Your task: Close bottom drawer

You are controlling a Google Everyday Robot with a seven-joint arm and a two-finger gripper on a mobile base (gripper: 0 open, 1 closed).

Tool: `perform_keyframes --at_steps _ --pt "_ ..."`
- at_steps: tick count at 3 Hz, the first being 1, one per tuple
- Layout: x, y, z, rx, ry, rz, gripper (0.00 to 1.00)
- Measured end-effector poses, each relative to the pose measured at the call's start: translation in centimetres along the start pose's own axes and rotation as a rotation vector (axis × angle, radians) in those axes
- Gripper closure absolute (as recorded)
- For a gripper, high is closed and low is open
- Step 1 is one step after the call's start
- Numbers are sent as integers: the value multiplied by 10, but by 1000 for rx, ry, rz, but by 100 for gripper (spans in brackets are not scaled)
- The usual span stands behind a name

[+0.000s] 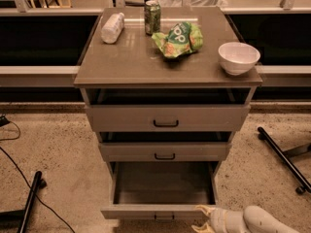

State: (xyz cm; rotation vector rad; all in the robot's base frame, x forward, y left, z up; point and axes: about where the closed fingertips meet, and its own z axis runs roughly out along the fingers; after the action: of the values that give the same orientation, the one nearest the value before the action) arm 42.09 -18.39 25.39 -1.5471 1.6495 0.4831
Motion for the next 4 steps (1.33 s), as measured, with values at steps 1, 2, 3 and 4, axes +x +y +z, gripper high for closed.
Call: perform_keyframes --at_steps 1,2,3,4 --pt "28 -4 16 -7 33 -45 70" --pt "56 -3 34 0 63 -64 99" --pt "63 -1 49 -23 67 -81 100" --pt "75 -3 58 8 81 -40 100"
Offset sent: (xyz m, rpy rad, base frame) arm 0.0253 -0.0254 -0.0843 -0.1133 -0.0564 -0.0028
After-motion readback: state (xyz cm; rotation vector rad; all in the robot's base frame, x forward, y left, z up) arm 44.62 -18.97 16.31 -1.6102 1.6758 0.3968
